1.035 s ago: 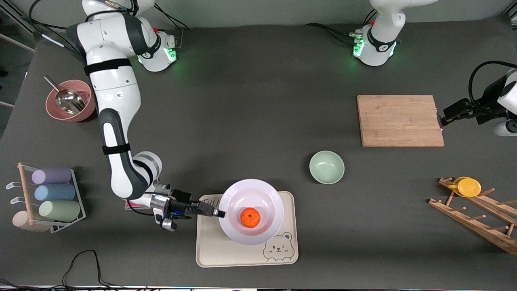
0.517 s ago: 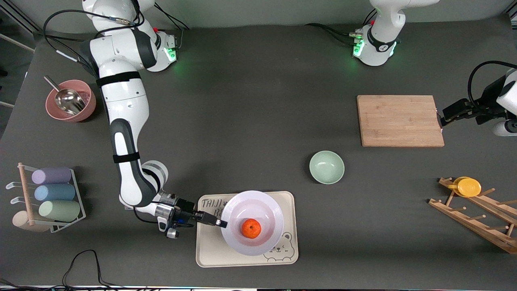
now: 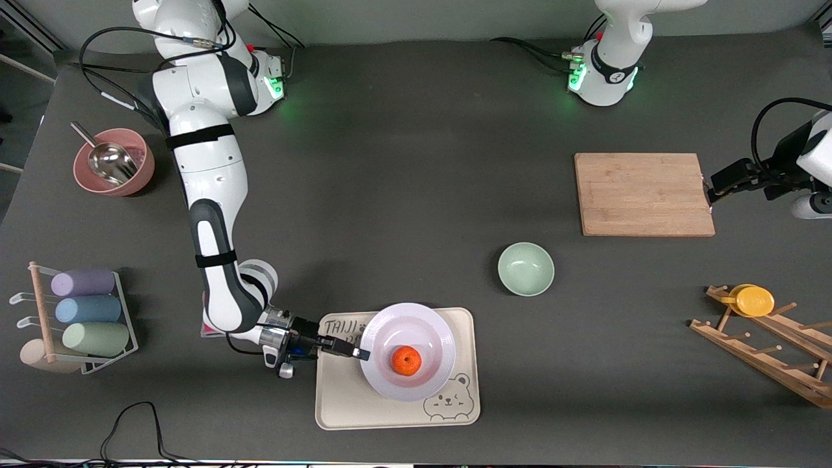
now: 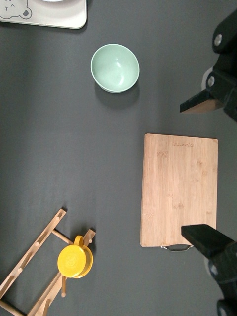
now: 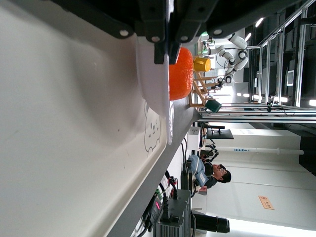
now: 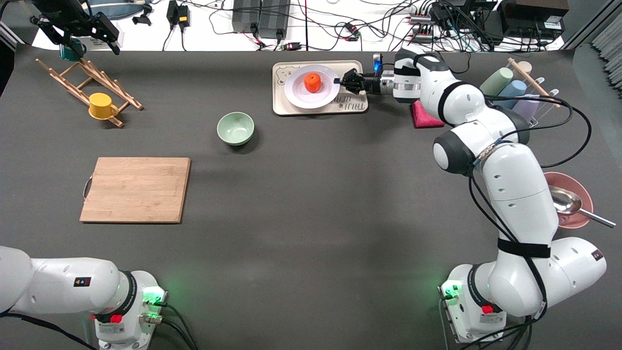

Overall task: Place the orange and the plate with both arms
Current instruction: 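Lower the plate onto the tray and open the right gripper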

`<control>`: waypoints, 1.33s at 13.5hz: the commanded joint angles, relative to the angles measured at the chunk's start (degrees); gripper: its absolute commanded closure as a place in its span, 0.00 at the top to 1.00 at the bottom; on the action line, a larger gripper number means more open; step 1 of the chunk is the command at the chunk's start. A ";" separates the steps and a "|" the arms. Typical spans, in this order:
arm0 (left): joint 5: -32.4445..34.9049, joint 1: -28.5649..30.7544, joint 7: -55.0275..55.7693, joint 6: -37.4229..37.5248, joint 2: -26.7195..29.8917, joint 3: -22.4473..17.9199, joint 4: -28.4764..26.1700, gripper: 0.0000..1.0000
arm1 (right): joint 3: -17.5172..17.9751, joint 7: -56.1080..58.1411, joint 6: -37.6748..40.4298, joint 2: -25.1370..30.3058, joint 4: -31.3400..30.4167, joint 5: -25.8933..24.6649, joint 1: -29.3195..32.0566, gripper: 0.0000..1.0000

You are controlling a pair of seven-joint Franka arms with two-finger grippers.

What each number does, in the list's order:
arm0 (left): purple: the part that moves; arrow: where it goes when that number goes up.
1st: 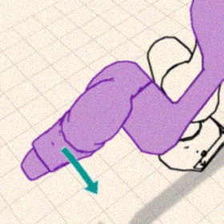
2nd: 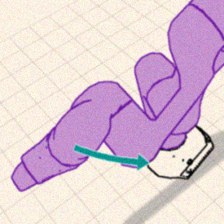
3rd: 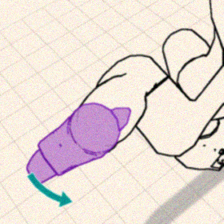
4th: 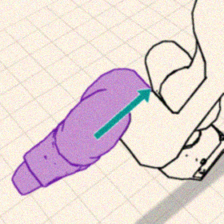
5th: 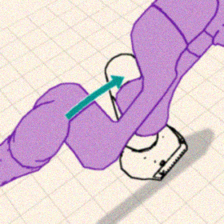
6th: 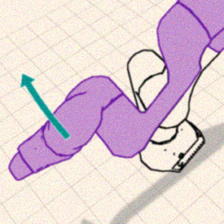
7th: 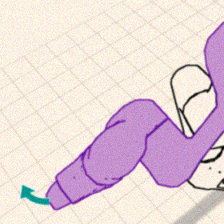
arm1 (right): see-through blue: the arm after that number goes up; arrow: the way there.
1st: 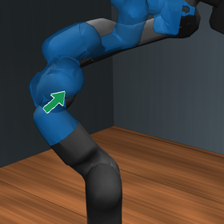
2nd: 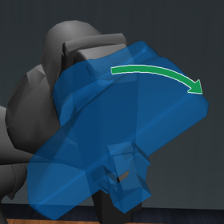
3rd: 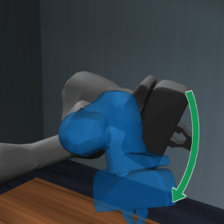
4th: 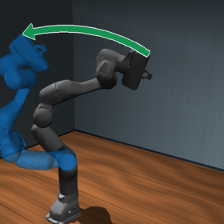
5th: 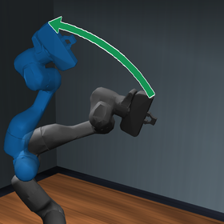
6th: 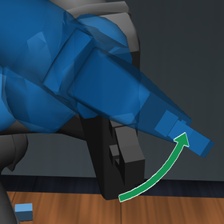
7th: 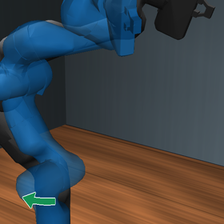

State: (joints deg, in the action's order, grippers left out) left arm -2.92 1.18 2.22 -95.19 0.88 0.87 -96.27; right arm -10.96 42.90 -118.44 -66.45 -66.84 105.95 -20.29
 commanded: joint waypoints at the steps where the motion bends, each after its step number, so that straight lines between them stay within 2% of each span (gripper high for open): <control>1: 0.72 -1.36 0.77 -0.43 1.23 -0.78 -1.03 1.00 | -0.12 -2.29 -0.48 -0.70 1.71 -2.93 -0.19 0.00; 3: 0.72 -1.27 0.77 -0.43 1.23 -0.78 -1.11 1.00 | -0.12 -2.38 -0.48 -0.70 1.62 -3.38 -0.19 0.03; 4: 0.72 -1.27 0.77 -0.43 1.15 -0.78 -1.11 1.00 | -0.12 -2.38 -0.48 -0.79 1.36 -3.64 -0.19 0.14; 6: 0.72 -1.27 0.85 -0.35 1.14 -0.78 -1.11 1.00 | -0.12 -2.38 -0.48 -0.79 1.10 -4.08 -0.19 0.40; 7: 0.72 -1.27 0.85 -0.35 1.14 -0.78 -1.11 1.00 | -0.12 -2.38 -0.56 -0.70 1.10 -4.17 -0.19 0.49; 9: 0.72 -1.27 0.85 -0.61 1.14 -0.78 -1.11 1.00 | -0.12 -2.55 -1.61 -0.61 1.10 -6.52 -0.19 0.58; 13: 0.72 -1.36 0.85 -0.87 1.14 -0.78 -1.11 1.00 | -0.29 -5.35 -2.06 0.00 1.18 -9.87 -0.10 0.60; 18: 0.72 -1.44 0.85 -0.87 1.14 -0.78 -1.11 1.00 | -2.49 -11.17 -1.36 2.72 1.27 -18.30 0.86 0.62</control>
State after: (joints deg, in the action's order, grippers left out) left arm -2.92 0.97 2.23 -95.27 0.88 0.87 -96.27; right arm -12.92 34.35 -119.86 -65.78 -65.34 91.29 -19.97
